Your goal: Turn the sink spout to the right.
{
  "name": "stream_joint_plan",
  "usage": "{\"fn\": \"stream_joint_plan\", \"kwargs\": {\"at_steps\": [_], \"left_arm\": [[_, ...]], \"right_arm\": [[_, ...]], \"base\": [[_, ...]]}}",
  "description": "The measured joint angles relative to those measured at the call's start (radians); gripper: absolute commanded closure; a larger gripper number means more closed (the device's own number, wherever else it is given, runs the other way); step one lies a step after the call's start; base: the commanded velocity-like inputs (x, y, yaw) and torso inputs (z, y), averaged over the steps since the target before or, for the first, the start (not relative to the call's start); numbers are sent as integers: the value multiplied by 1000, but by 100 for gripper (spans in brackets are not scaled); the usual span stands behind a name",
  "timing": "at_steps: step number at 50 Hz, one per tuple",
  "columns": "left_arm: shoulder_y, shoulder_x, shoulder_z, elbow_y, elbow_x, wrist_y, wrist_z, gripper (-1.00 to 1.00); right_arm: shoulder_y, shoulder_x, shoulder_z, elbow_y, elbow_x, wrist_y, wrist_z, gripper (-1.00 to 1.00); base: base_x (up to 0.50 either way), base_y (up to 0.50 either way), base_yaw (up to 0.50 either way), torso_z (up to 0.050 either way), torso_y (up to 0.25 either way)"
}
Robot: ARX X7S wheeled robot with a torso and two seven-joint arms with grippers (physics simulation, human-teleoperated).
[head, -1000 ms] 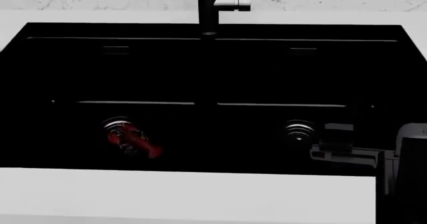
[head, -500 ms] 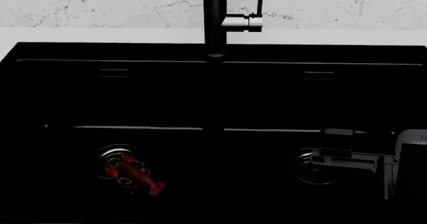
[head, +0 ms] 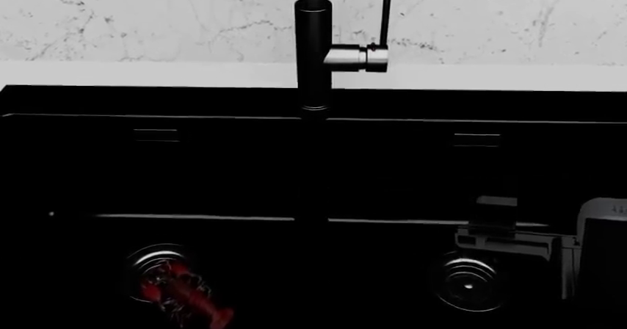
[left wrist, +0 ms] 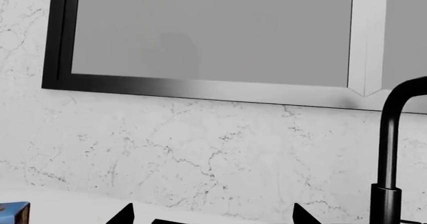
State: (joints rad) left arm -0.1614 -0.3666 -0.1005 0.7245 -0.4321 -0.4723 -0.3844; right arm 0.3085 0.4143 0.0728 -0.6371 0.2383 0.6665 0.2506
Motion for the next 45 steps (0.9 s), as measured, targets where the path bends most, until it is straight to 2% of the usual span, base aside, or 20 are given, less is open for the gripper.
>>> {"fn": "stream_joint_plan", "kwargs": {"at_steps": [9, 34, 45], "left_arm": [[2, -1, 4, -4, 1, 3, -2, -100], [2, -6, 16, -8, -1, 8, -7, -100], [6, -11, 32, -14, 17, 16, -9, -100]], "right_arm": [[-2, 2, -3, 0, 2, -5, 0, -100], [7, 4, -10, -9, 6, 16, 13, -100], [84, -1, -34, -71, 43, 119, 18, -100]], "base": [[190, 0, 0, 0, 0], [0, 0, 0, 0, 0], [0, 0, 0, 0, 0]]}}
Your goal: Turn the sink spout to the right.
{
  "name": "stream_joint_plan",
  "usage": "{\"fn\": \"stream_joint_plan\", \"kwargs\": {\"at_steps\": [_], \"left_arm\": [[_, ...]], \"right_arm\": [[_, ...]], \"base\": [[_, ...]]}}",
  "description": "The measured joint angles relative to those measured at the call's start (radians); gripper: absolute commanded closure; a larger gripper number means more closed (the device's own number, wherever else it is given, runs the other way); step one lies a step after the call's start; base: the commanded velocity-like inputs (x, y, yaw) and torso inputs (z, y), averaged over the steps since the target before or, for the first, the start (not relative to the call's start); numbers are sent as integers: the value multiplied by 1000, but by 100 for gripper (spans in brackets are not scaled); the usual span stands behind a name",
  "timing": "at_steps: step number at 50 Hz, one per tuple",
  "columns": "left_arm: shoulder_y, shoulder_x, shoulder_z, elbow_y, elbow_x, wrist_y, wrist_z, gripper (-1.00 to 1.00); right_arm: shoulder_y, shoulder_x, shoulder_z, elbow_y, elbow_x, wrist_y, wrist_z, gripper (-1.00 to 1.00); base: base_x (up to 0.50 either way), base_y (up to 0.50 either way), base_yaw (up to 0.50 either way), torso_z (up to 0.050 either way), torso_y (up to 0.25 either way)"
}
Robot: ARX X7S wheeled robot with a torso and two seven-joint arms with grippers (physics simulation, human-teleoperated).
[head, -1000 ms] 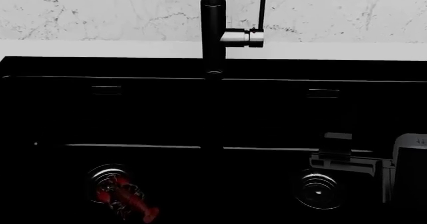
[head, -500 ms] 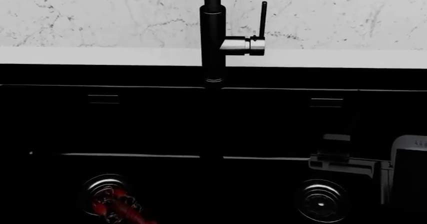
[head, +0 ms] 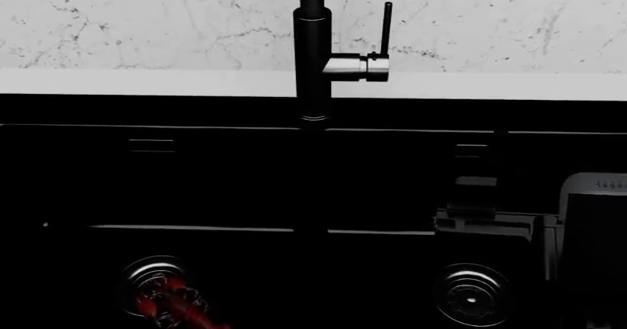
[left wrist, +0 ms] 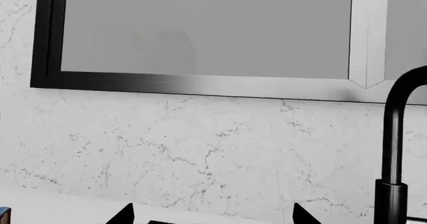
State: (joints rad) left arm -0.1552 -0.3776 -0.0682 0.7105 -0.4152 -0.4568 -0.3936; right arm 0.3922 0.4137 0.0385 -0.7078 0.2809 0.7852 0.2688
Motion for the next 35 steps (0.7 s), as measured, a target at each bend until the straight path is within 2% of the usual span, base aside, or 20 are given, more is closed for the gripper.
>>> {"fn": "stream_joint_plan", "kwargs": {"at_steps": [21, 35], "left_arm": [[8, -7, 27, -11, 26, 19, -1, -100], [8, -9, 38, -14, 26, 20, -2, -100]], "right_arm": [[278, -45, -35, -99, 77, 343, 73, -100], [459, -70, -73, -82, 118, 476, 80, -100]], "base": [[0, 0, 0, 0, 0], [0, 0, 0, 0, 0]]}}
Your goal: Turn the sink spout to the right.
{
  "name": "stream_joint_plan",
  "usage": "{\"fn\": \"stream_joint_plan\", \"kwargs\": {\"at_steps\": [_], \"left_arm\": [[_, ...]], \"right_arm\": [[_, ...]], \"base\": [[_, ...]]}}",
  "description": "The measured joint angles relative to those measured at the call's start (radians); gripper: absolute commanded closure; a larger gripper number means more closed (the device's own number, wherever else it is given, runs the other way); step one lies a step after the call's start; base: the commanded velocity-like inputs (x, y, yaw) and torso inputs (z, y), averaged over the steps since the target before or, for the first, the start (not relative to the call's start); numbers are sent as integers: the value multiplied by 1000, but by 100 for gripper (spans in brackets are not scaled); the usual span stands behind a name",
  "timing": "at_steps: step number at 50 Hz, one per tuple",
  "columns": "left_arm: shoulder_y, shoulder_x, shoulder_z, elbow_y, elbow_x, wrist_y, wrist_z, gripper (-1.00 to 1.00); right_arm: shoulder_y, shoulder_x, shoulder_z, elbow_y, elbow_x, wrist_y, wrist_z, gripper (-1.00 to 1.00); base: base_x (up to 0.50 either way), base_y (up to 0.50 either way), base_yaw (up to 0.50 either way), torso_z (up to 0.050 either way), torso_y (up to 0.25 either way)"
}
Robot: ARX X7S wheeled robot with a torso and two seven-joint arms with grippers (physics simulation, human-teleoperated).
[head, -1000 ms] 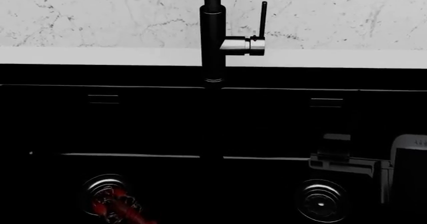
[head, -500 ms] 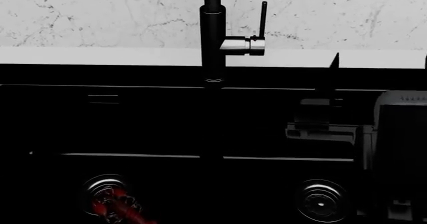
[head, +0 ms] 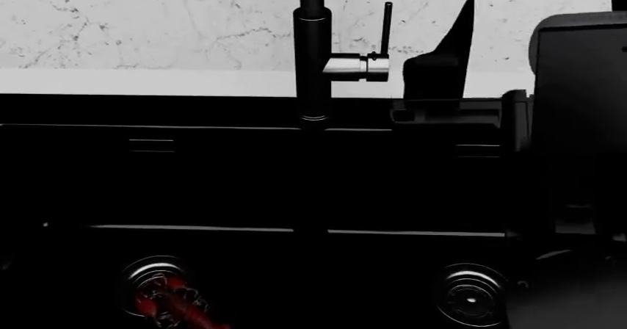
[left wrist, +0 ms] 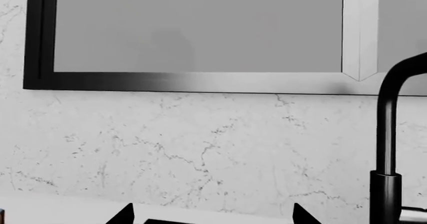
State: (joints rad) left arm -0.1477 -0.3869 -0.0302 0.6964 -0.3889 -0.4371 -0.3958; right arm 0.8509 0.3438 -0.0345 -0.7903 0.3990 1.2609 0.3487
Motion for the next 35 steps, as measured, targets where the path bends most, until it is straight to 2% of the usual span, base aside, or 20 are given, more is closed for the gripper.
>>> {"fn": "stream_joint_plan", "kwargs": {"at_steps": [18, 35], "left_arm": [[-1, -1, 21, -4, 5, -2, -5, -100], [4, -5, 29, -11, 7, 3, -8, -100]], "right_arm": [[184, -47, -75, 162, 24, -1, -40, -100], [292, -101, -140, 315, 33, -60, -80, -100]], "base": [[0, 0, 0, 0, 0], [0, 0, 0, 0, 0]]}}
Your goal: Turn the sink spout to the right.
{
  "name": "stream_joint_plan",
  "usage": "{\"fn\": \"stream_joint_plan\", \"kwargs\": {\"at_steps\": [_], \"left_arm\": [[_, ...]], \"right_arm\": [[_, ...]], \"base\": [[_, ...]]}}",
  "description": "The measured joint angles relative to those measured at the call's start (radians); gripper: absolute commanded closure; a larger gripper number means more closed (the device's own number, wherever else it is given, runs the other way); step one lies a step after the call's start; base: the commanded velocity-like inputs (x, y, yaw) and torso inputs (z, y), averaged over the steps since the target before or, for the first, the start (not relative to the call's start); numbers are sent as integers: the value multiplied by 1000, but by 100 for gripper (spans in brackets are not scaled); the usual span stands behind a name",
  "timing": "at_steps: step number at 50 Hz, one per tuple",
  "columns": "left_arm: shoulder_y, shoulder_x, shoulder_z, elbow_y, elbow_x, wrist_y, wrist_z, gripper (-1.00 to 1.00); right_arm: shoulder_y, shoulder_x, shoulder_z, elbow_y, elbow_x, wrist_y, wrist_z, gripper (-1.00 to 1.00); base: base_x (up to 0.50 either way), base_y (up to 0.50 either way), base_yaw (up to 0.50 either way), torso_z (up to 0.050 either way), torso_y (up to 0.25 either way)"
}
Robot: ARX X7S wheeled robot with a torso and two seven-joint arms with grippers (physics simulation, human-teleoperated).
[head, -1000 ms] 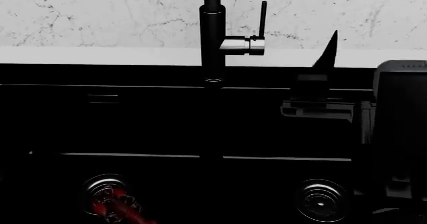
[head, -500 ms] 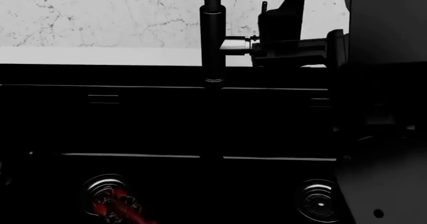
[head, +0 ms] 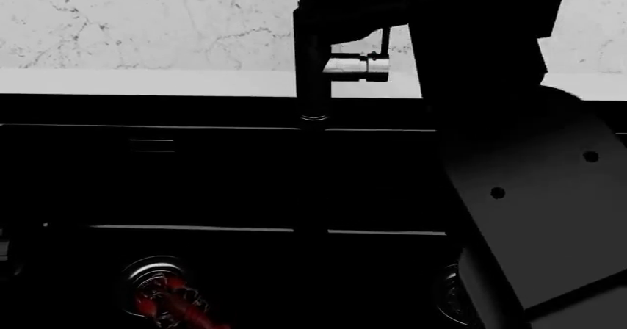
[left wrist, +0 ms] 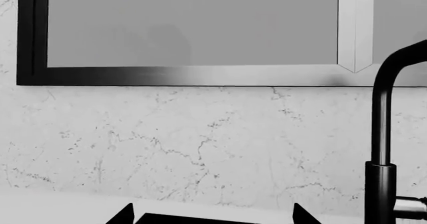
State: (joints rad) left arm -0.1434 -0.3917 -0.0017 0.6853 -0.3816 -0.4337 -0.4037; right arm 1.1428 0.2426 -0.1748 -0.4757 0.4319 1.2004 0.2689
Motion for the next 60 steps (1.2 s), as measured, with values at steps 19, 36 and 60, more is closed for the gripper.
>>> {"fn": "stream_joint_plan", "kwargs": {"at_steps": [19, 36, 60], "left_arm": [[-1, -3, 17, -9, 5, 1, -3, -100], [7, -4, 26, -26, 9, 16, -1, -100], [5, -7, 39, -32, 6, 17, -3, -100]], "right_arm": [[42, -45, -33, 24, 27, -4, -5, -100], [44, -76, -61, 54, 39, -38, -7, -100], [40, -105, -82, 130, 43, -101, -1, -100]], "base": [[0, 0, 0, 0, 0], [0, 0, 0, 0, 0], [0, 0, 0, 0, 0]]}}
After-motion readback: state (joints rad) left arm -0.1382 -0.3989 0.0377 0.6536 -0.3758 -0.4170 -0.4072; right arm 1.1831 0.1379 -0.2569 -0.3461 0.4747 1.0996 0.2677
